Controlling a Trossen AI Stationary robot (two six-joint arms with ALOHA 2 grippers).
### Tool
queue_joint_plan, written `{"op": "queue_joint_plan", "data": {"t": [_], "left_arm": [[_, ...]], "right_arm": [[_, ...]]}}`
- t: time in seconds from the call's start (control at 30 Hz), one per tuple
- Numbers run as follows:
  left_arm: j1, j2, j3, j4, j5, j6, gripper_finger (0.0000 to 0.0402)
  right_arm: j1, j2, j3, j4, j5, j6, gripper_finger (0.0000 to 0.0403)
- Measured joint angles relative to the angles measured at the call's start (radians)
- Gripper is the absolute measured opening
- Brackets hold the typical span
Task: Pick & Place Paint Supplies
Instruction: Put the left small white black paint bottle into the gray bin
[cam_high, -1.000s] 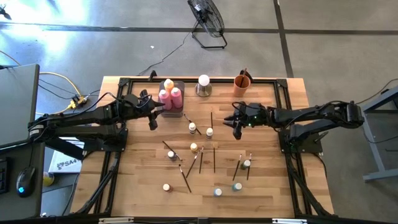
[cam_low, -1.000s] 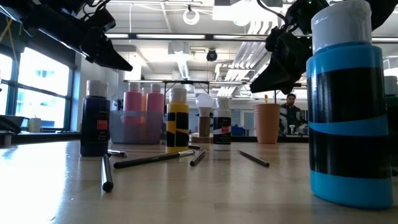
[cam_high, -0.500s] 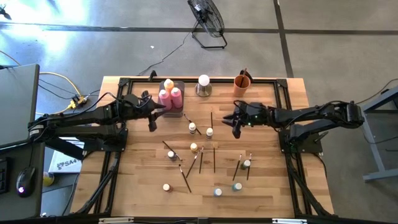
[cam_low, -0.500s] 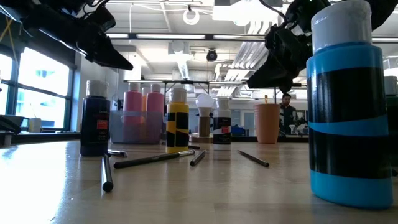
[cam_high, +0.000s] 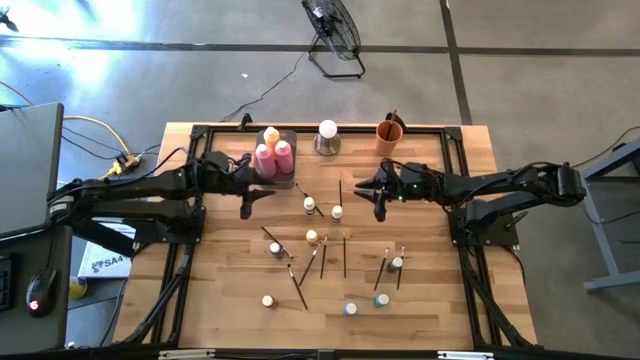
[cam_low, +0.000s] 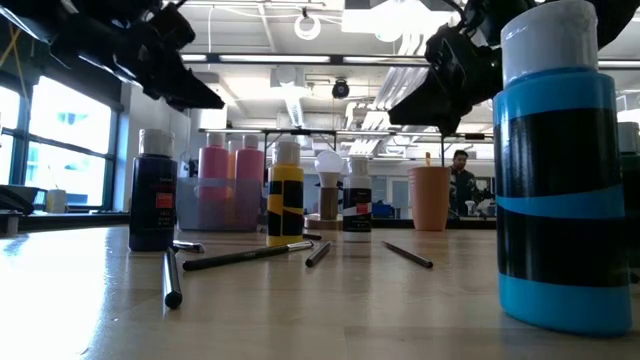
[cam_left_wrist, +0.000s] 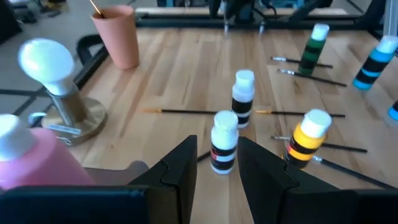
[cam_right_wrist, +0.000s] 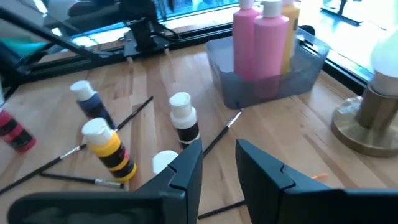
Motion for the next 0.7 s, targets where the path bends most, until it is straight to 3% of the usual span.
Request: {"op": "queue_joint_plan", "data": {"t": [0.13, 0.5, 0.7], "left_arm": [[0.0, 0.082, 0.0, 0.063, 0.002, 0.0, 0.0111], [0.0, 0.251, 0.0, 0.172, -0.013, 0.01, 0.0111], [0.0, 0.321, 0.0, 0.256, 0.032, 0.005, 0.0127]], "right_arm": [[0.0, 0.0, 0.0, 0.0, -0.043, -0.029, 0.0091], [0.0, 0.0, 0.0, -0.001, -0.037, -0.029, 0.0091], [0.0, 0.0, 0.0, -0.001, -0.038, -0.029, 0.0091]]}}
